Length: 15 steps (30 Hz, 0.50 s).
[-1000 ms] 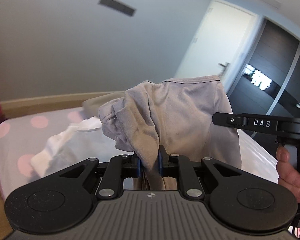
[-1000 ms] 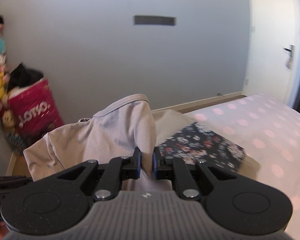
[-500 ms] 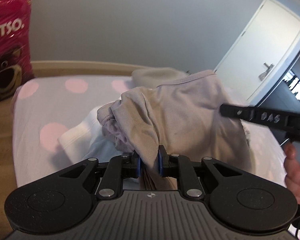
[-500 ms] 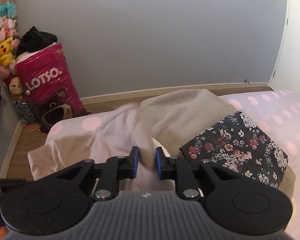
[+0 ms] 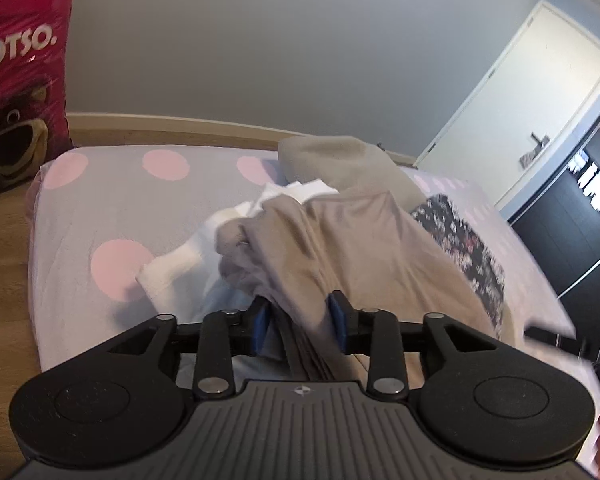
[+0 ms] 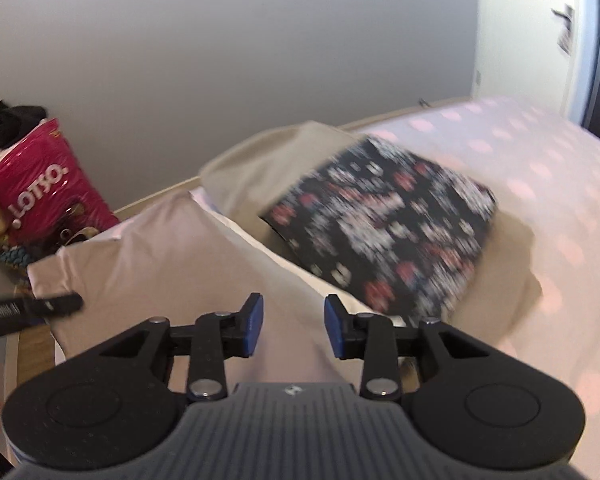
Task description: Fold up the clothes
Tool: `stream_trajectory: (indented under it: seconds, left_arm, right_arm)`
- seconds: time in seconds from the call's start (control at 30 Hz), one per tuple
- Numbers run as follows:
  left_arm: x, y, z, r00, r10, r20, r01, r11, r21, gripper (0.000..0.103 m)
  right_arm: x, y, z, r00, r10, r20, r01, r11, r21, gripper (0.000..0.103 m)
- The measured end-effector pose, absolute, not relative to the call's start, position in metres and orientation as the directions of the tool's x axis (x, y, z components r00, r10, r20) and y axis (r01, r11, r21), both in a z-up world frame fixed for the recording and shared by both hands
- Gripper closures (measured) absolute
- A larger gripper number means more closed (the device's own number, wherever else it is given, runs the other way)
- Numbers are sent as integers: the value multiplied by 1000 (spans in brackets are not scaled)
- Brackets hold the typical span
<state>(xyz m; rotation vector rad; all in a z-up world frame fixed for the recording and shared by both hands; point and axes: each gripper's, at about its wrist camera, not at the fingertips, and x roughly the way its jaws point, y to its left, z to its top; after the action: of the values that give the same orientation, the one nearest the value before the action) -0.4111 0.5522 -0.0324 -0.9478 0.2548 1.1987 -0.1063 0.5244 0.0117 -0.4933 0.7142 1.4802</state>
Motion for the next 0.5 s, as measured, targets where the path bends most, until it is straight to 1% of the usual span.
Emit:
stream_trajectory:
  seconds: [0.03,0.2,0.27,0.3,0.33,0.37,0.4,0.43,0.5]
  left_arm:
    - [-416,554,-33,385,680,-624,-867,35,-497,64]
    - [-433,568,-38,376,696,-612,-852,-2,-524,64]
    - [-436,572,-41,388,688,-613,-846,2,-533,64]
    - [-436,574,-43,392,685,-614,-846,6,-534,65]
    - [-436,575,-44,394,683,-614,-847,11,-532,72]
    - [-435,575,-44,395,683,-615,-849,15,-529,75]
    - [-435,576,-45,396,682,-615,-850,20,-526,82]
    - [-435,575,-45,397,682,-614,-851,24,-524,87]
    - [-435,574,-43,394,689,-608,-854,30,-520,91]
  right_arm:
    - [-103,521,7,-50,713,-700,-989,64,137,63]
    - [-90,512,-19,-34,702,-712,-978,123,168,62]
    - [-86,511,-27,-40,701,-712,-972,139,192,64]
    - [-85,510,-30,-47,703,-710,-969,141,204,68]
    - [-86,509,-31,-48,705,-708,-969,139,204,82]
    - [-88,508,-31,-45,706,-706,-971,137,198,90]
    - [-91,507,-30,-34,709,-704,-974,135,183,92]
    - [-93,505,-29,-22,713,-700,-976,136,170,97]
    - [-96,504,-24,-1,726,-687,-976,149,159,98]
